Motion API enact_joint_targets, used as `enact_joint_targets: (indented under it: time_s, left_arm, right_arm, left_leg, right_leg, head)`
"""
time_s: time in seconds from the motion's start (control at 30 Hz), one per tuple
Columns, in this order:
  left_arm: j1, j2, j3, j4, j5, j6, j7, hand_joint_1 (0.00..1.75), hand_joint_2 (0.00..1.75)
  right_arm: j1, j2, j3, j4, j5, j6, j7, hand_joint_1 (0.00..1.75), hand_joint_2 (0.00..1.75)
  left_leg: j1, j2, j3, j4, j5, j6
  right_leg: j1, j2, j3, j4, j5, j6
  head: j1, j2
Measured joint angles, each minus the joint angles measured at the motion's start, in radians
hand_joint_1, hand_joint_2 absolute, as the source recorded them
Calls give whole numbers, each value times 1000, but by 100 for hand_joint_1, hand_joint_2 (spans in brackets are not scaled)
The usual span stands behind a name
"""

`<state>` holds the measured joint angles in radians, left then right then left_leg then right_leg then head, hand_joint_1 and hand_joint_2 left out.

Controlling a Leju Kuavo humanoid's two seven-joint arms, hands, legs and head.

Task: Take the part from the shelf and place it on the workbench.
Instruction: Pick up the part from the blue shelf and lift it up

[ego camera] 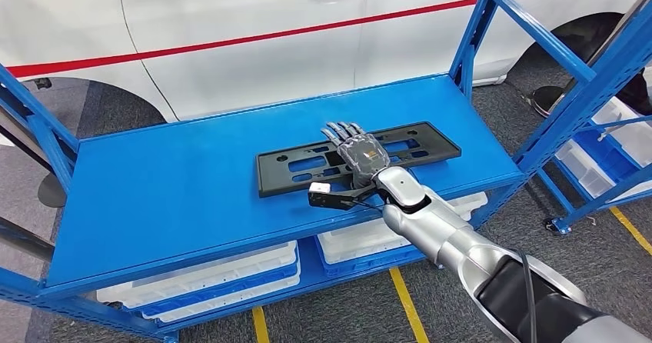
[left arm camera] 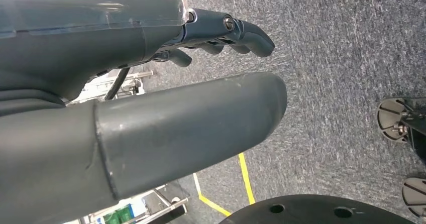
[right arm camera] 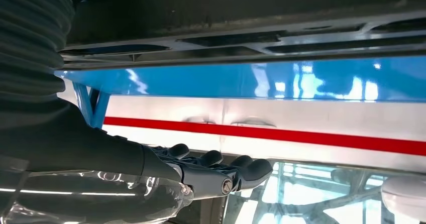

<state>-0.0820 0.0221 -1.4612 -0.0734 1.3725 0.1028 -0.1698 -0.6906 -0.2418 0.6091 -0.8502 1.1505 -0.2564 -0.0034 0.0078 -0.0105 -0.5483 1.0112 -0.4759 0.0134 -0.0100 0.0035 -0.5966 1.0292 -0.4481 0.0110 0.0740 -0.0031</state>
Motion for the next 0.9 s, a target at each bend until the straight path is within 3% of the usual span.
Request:
enact_joint_targets:
  time_s: [0.1, 0.13, 0.23, 0.27, 0.53, 0.9]
  left_arm:
    - [0, 0, 0, -1, 0, 0, 0, 0, 0]
    - [0, 0, 0, -1, 0, 0, 0, 0, 0]
    - [0, 0, 0, -2, 3, 0, 0, 0, 0]
    - [0, 0, 0, -2, 5, 0, 0, 0, 0]
    - [3, 0, 0, -2, 14, 3, 2, 0, 0]
    - [2, 0, -1, -2, 0, 3, 3, 0, 0]
  right_arm:
    - [-6, 7, 5, 19, 0, -2, 1, 0, 175]
    - [-7, 9, 6, 24, 0, -6, 4, 27, 175]
    - [-9, 14, 5, 45, 1, -34, 26, 158, 175]
    - [-10, 16, 3, 56, 2, -45, 33, 175, 175]
    - [6, 19, -29, 116, -2, -69, 41, 175, 175]
    - [83, 10, -82, 56, 10, -48, 53, 175, 175]
  left_leg:
    - [0, 0, 0, 0, 0, 0]
    - [0, 0, 0, 0, 0, 0]
    - [0, 0, 0, 0, 0, 0]
    - [0, 0, 0, 0, 0, 0]
    - [0, 0, 0, 0, 0, 0]
    - [0, 1, 1, 1, -1, 0]
  right_leg:
    - [0, 0, 0, 0, 0, 0]
    - [0, 0, 0, 0, 0, 0]
    - [0, 0, 0, 0, 0, 0]
    - [0, 0, 0, 0, 0, 0]
    - [0, 0, 0, 0, 0, 0]
    - [0, 1, 0, 0, 0, 0]
  head:
    - [0, 0]
    - [0, 0]
    - [0, 0]
    - [0, 0]
    - [0, 0]
    - [0, 0]
